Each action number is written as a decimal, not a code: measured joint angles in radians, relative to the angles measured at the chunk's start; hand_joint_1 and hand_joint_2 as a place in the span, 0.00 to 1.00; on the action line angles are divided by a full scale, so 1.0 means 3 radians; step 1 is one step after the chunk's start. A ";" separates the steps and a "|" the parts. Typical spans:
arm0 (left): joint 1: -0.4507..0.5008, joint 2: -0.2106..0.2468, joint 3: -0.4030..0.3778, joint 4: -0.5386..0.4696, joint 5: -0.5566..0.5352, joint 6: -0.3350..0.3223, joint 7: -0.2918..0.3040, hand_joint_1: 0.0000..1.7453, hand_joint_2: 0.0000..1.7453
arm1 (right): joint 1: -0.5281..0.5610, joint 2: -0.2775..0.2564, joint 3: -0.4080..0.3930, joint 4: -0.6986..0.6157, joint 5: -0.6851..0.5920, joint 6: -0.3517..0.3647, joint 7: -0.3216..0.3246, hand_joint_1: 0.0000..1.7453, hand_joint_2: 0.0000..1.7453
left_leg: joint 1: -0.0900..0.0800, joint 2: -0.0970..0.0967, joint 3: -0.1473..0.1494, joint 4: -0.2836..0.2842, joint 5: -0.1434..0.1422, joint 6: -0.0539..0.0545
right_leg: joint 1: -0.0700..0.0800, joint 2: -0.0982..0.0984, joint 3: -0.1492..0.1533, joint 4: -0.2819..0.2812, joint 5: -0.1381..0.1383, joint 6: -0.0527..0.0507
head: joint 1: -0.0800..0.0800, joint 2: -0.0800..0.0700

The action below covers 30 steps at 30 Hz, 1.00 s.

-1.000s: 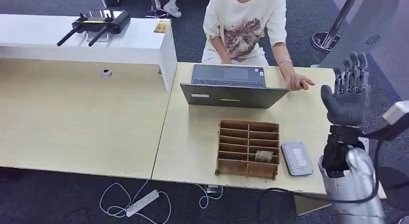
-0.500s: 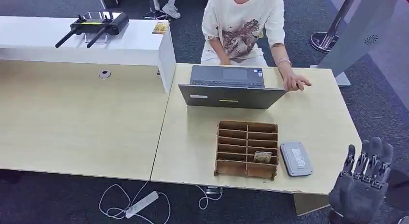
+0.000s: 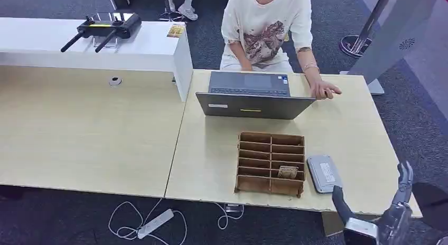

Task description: Pass the card to the sensor for recognition and then transmit it.

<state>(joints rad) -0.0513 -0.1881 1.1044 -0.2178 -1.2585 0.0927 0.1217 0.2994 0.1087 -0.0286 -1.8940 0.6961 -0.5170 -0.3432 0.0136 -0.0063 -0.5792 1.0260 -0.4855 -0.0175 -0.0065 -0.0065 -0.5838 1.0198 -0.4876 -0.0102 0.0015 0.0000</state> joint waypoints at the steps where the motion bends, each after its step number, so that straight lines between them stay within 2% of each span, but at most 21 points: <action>1: 0.0001 -0.0001 0.0000 0.0000 -0.0001 0.0004 0.0010 0.00 1.00 | 0.0000 -0.0014 0.0014 0.0019 0.0155 -0.0016 0.0075 0.00 1.00 | 0.0000 0.0000 0.0000 0.0000 0.0000 0.0000 | 0.0000 0.0000 0.0000 0.0000 0.0000 0.0000 | 0.0000 0.0000; 3: 0.0000 -0.0006 0.0000 0.0000 -0.0019 0.0006 0.0023 0.00 1.00 | -0.0001 -0.0072 0.0085 0.0058 0.0482 0.0092 0.0370 0.00 1.00 | 0.0000 0.0000 0.0000 0.0000 0.0000 0.0000 | 0.0000 0.0000 0.0000 0.0000 0.0000 0.0000 | 0.0000 0.0000; 5: 0.0000 -0.0008 0.0000 0.0000 -0.0031 0.0008 0.0062 0.00 1.00 | -0.0003 -0.0123 0.0150 0.0099 0.0691 0.0194 0.0539 0.00 1.00 | 0.0000 0.0000 0.0000 0.0000 0.0000 0.0000 | 0.0000 -0.0001 0.0001 0.0000 0.0000 0.0000 | 0.0000 0.0000; 8: -0.0001 -0.0006 -0.0009 0.0000 -0.0091 -0.0033 0.0121 0.00 1.00 | -0.0004 -0.0273 0.0314 0.0154 0.1057 0.0536 0.0955 0.00 1.00 | 0.0000 0.0000 0.0000 0.0000 0.0000 0.0000 | 0.0000 0.0000 0.0001 0.0000 0.0000 0.0000 | 0.0000 0.0000; 12: -0.0001 0.0005 -0.0058 0.0000 -0.0169 -0.0056 0.0182 0.00 1.00 | -0.0011 -0.0455 0.0512 0.0207 0.1235 0.0801 0.1228 0.00 1.00 | 0.0000 0.0000 0.0000 0.0000 0.0000 0.0000 | 0.0000 0.0000 0.0001 0.0000 0.0000 0.0000 | 0.0000 0.0000; 16: -0.0004 0.0025 -0.0085 0.0000 -0.0169 -0.0102 0.0187 0.00 1.00 | -0.0043 -0.0652 0.0685 0.0288 0.1297 0.0922 0.1398 0.00 1.00 | 0.0000 0.0000 0.0000 0.0000 0.0000 0.0000 | 0.0000 0.0000 0.0001 0.0000 0.0000 0.0000 | 0.0000 0.0000; 20: -0.0005 0.0037 -0.0089 0.0000 -0.0164 -0.0111 0.0158 0.00 1.00 | -0.0127 -0.0735 0.0799 0.0343 0.1367 0.0890 0.1462 0.00 1.00 | 0.0000 0.0000 0.0001 0.0000 0.0000 0.0000 | -0.0001 0.0000 0.0001 0.0000 0.0000 0.0000 | 0.0000 0.0000; 27: -0.0005 0.0042 -0.0108 0.0000 -0.0190 -0.0134 0.0125 0.00 1.00 | -0.0242 -0.0737 0.0820 0.0352 0.1416 0.0483 0.1313 0.00 1.00 | 0.0000 0.0001 0.0002 0.0000 0.0000 0.0000 | 0.0000 0.0000 0.0001 0.0000 0.0000 0.0000 | 0.0000 0.0000; 30: -0.0006 0.0051 -0.0130 0.0000 -0.0206 -0.0134 0.0126 0.00 1.00 | -0.0283 -0.0737 0.0820 0.0365 0.1455 0.0393 0.1278 0.00 1.00 | 0.0000 0.0001 0.0002 0.0000 0.0001 0.0000 | 0.0000 0.0000 0.0001 0.0000 0.0000 0.0000 | 0.0000 0.0000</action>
<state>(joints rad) -0.0531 -0.1728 1.0655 -0.2178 -1.3203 0.0526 0.1595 0.2144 -0.1125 0.2174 -1.7845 1.1326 -0.3991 0.0400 0.0136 -0.0058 -0.5787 1.0260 -0.4854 -0.0175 -0.0066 -0.0065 -0.5833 1.0200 -0.4875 -0.0103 0.0015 0.0000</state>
